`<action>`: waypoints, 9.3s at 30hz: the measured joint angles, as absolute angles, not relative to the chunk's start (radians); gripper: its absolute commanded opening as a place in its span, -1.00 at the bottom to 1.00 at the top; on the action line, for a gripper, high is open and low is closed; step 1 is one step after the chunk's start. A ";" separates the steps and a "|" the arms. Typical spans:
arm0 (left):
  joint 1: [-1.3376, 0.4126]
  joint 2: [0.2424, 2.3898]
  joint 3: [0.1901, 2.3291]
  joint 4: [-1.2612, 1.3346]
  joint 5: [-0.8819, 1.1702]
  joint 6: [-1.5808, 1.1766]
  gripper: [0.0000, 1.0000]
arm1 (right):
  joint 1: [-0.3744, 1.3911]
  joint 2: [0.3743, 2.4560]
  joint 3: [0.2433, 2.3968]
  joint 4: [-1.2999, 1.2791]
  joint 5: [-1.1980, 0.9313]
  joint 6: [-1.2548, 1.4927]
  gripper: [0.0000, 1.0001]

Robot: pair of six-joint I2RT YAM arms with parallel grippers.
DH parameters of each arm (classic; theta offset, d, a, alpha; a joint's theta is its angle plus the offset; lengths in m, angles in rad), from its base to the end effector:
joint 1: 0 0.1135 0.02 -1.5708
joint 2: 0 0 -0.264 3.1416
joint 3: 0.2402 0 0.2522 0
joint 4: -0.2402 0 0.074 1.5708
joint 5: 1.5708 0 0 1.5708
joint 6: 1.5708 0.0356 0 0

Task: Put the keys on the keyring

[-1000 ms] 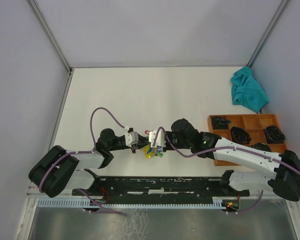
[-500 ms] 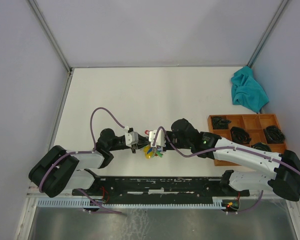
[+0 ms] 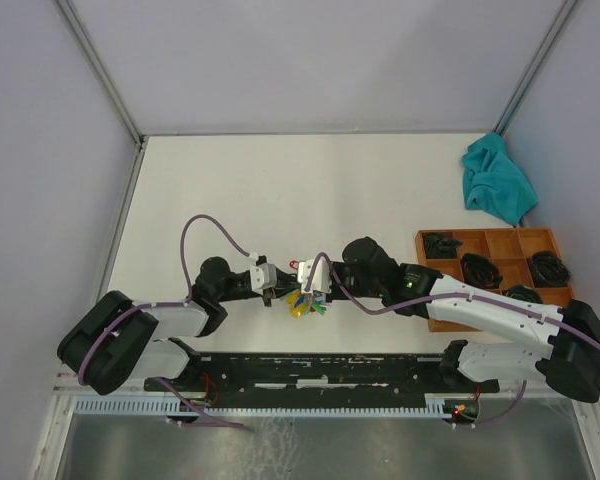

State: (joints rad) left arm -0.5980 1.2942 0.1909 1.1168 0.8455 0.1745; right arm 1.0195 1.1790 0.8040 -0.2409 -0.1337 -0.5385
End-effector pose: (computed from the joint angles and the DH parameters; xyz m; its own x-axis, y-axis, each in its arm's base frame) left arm 0.1581 -0.1399 0.1771 0.1832 0.0146 -0.9830 0.9749 0.1264 0.1836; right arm 0.1313 0.2225 0.2605 0.2024 -0.6412 -0.7402 -0.9289 0.1137 -0.3525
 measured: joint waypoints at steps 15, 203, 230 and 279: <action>-0.598 1.294 0.191 1.117 0.840 0.175 -0.95 | 1.019 1.179 0.804 -0.241 -0.135 -0.538 -0.99; -0.609 1.194 0.133 1.124 0.525 0.174 -0.95 | 0.796 1.638 0.837 -0.159 0.397 0.478 -0.51; -0.609 1.195 0.133 1.123 0.526 0.174 -0.95 | 0.767 1.677 0.842 -0.110 0.420 0.461 -0.99; -0.609 1.198 0.133 1.123 0.526 0.174 -0.95 | 0.724 1.614 0.853 -0.305 0.300 0.407 -0.74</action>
